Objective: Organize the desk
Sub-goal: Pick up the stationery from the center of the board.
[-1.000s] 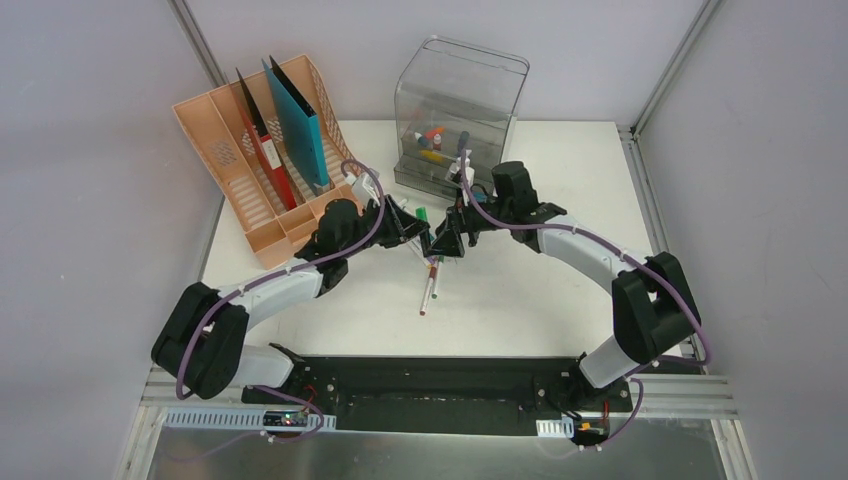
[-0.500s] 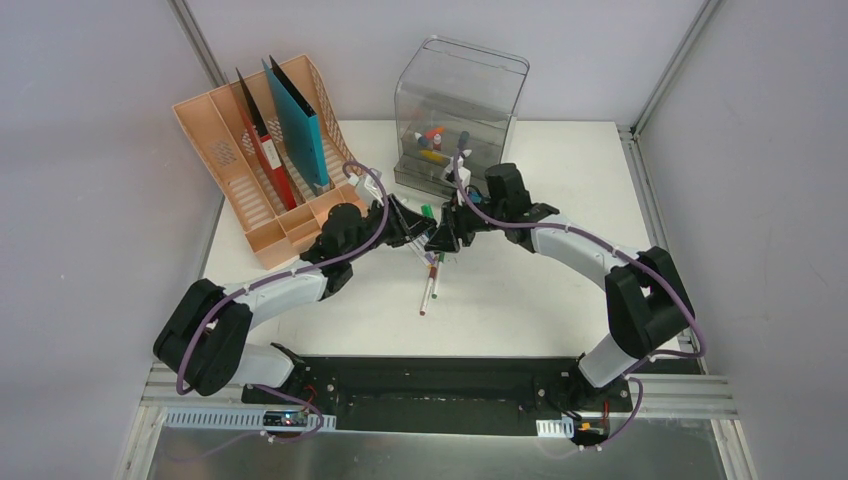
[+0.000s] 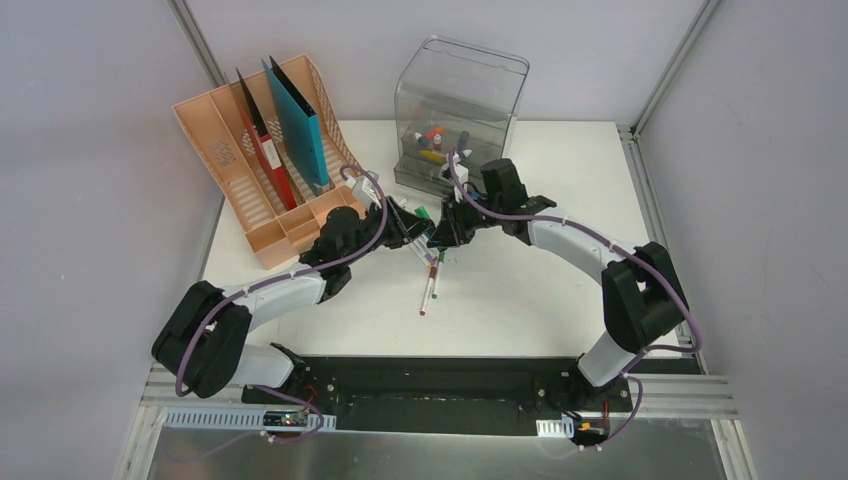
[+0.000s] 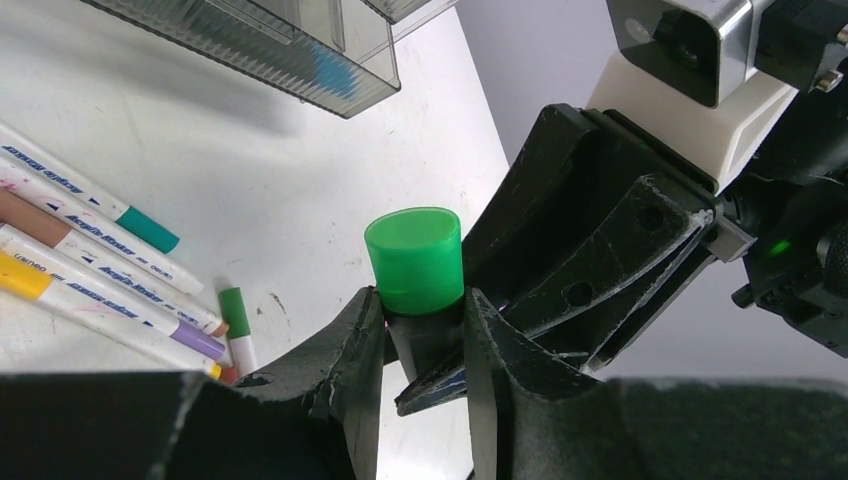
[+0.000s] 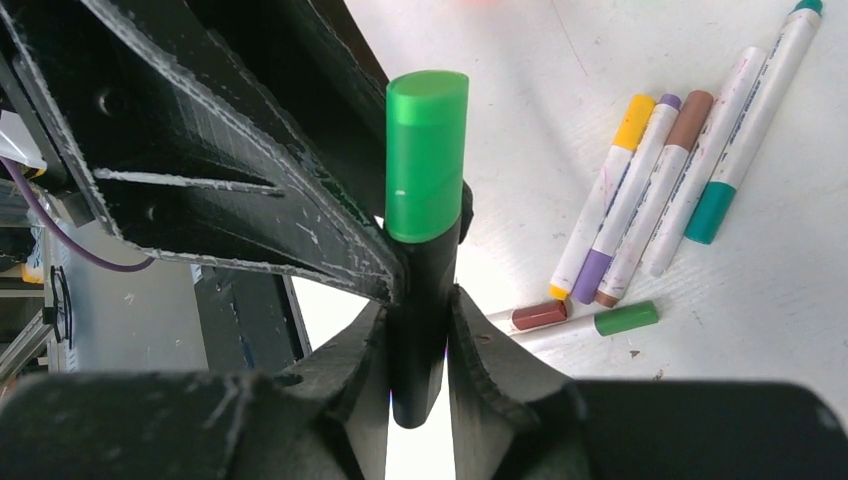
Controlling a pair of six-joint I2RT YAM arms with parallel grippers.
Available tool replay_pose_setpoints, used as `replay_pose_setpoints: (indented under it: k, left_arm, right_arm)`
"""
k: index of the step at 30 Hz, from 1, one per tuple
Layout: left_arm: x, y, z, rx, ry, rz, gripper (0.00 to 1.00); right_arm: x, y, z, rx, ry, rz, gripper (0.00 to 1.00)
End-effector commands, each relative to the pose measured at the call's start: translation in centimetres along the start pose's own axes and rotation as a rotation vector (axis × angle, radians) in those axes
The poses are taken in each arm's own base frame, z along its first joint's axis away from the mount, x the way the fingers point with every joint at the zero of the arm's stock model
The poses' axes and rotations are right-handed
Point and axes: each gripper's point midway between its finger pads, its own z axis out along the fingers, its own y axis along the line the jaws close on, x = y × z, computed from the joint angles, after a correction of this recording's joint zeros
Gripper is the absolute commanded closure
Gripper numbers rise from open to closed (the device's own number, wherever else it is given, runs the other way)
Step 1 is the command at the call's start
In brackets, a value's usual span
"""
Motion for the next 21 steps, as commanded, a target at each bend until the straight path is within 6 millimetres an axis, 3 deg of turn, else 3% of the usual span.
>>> replay_pose_setpoints:
  k: [1, 7, 11, 14, 18, 21]
  left_arm:
    - [-0.8, -2.4, -1.3, 0.079, -0.034, 0.11, 0.71]
    - [-1.7, -2.2, -3.3, 0.034, -0.075, 0.238, 0.44]
    - [-2.8, -1.5, -4.8, -0.031, -0.115, 0.331, 0.35]
    - [-3.4, -0.8, -6.1, -0.092, -0.139, 0.401, 0.28]
    - [-4.1, 0.4, -7.9, -0.179, -0.157, 0.507, 0.09]
    - [-4.3, 2.2, -9.4, -0.279, -0.134, 0.582, 0.06]
  right_arm:
    - [-2.3, 0.8, -0.3, -0.011, -0.04, -0.072, 1.0]
    - [-2.1, 1.2, -0.7, -0.029, -0.009, -0.117, 1.0]
    - [-2.0, 1.2, -0.9, -0.023, 0.005, -0.138, 1.0]
    - [-2.0, 0.9, -1.3, 0.0, 0.009, -0.17, 1.0]
    - [-2.3, 0.6, -1.9, 0.038, 0.01, -0.239, 1.0]
    - [-2.4, 0.3, -2.6, 0.077, 0.017, -0.298, 1.0]
